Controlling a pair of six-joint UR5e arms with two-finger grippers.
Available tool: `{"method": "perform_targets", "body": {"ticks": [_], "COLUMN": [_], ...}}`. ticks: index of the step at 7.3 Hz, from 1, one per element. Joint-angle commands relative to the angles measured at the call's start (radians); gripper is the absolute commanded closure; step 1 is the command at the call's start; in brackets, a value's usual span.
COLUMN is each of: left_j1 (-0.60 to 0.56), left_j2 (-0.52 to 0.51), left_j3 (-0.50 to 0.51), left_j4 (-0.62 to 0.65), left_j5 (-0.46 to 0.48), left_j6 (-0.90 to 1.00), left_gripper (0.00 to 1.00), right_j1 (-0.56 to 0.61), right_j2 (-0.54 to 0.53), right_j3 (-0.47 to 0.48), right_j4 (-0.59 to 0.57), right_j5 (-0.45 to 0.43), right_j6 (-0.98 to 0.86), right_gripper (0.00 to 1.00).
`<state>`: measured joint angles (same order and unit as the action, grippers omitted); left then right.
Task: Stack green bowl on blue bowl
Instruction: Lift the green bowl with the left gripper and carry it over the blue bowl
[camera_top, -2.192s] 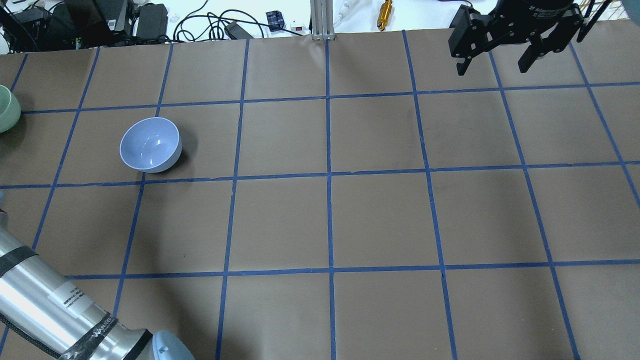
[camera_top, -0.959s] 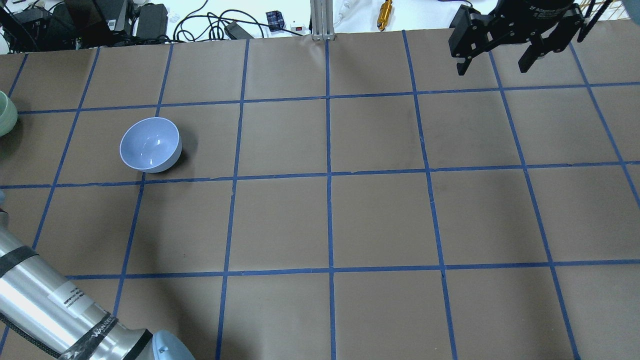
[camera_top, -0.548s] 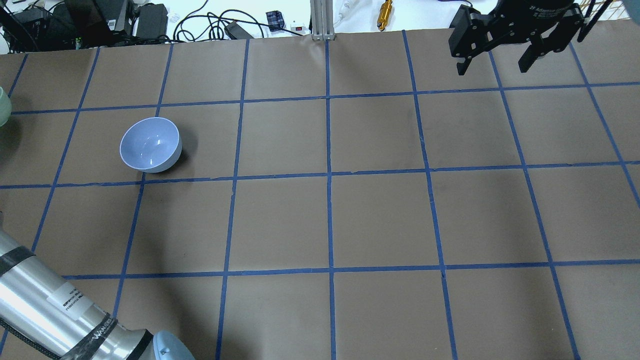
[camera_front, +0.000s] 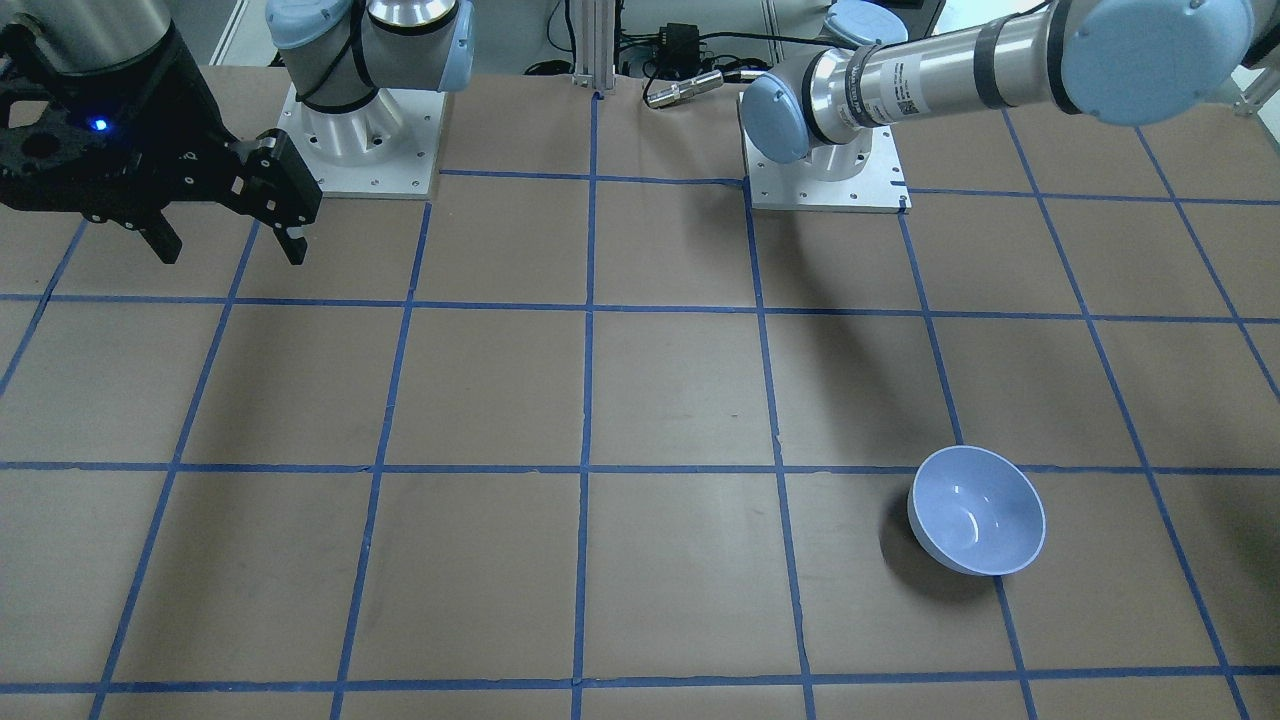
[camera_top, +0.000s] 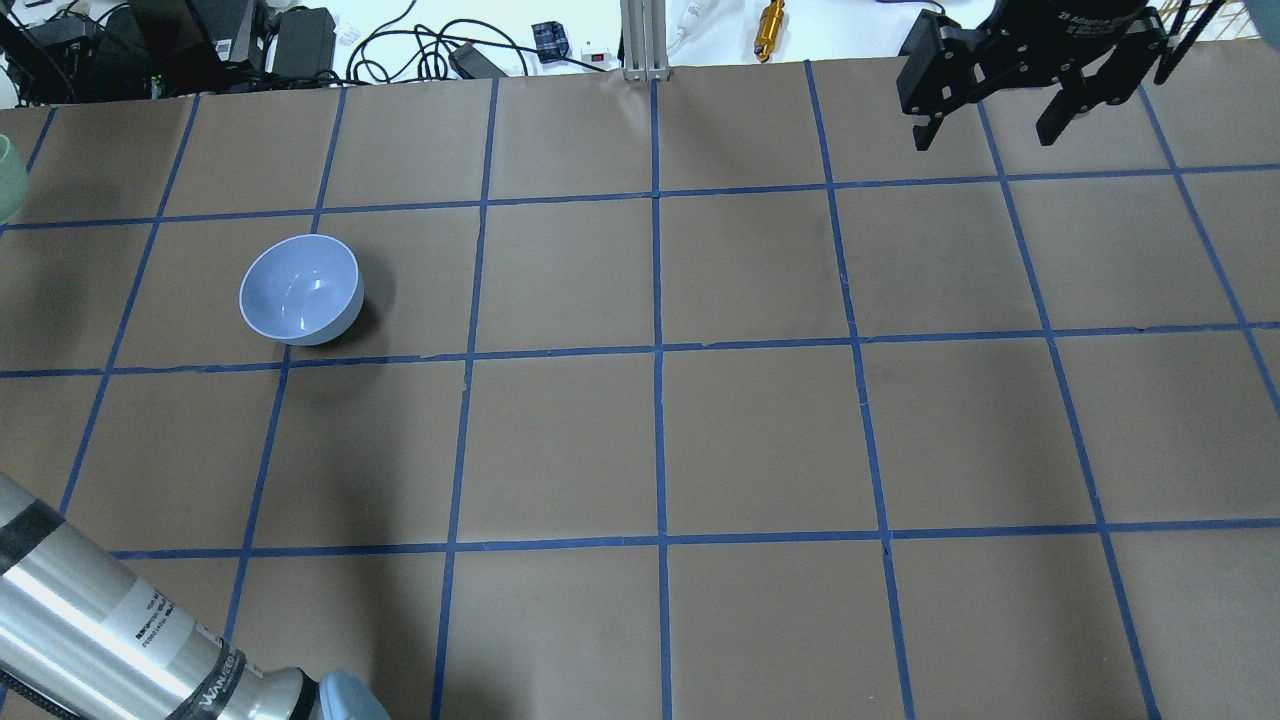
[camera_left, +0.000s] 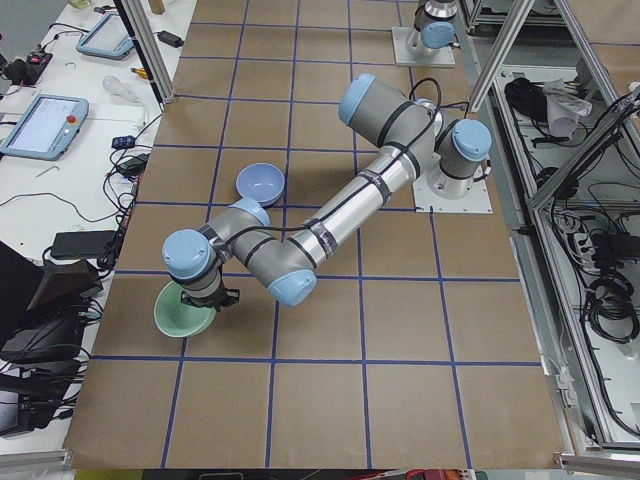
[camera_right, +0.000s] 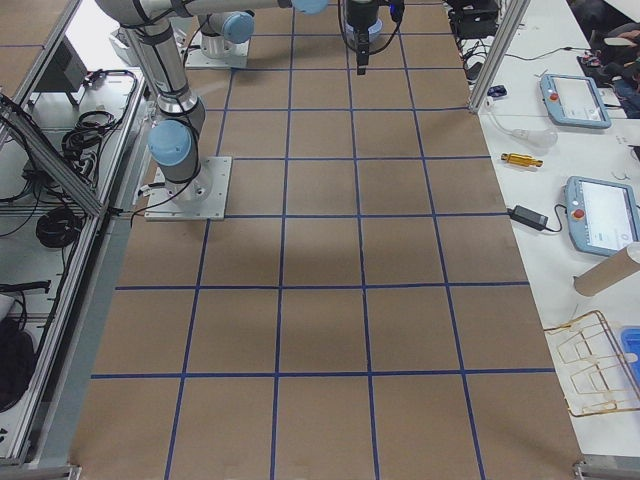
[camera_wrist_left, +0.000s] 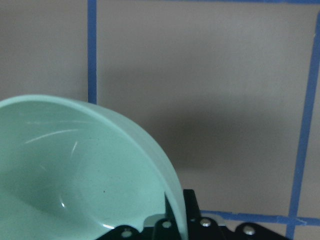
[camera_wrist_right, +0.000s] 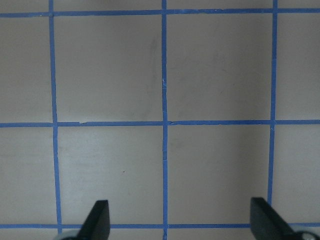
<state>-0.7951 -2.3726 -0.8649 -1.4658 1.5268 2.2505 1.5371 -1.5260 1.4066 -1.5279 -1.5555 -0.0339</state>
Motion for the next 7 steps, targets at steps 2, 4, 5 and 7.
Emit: {"method": "perform_targets", "body": {"ticks": [2,4,5,7], "left_j1": [-0.086,-0.197,-0.287,-0.367], "left_j2": [0.284,0.445,0.499,0.565], "left_j3": [-0.381,-0.634,-0.772,-0.865], "left_j4": [0.021,0.085,0.245,0.352], "left_j5": [-0.002,0.000,0.003,0.024], "left_j6": [-0.295,-0.540,-0.640,-0.706], "left_gripper": [1.00,1.00,1.00,1.00], "right_j1": [0.000,0.000,0.000,0.000], "right_j2": [0.001,0.000,0.000,0.001], "right_j3": [0.000,0.000,0.000,0.000], "right_j4": [0.000,0.000,0.000,0.000], "right_j5": [0.000,0.000,0.000,0.000], "right_j6": [0.000,0.000,0.002,0.000], "right_gripper": [0.00,0.00,0.00,0.00]}}
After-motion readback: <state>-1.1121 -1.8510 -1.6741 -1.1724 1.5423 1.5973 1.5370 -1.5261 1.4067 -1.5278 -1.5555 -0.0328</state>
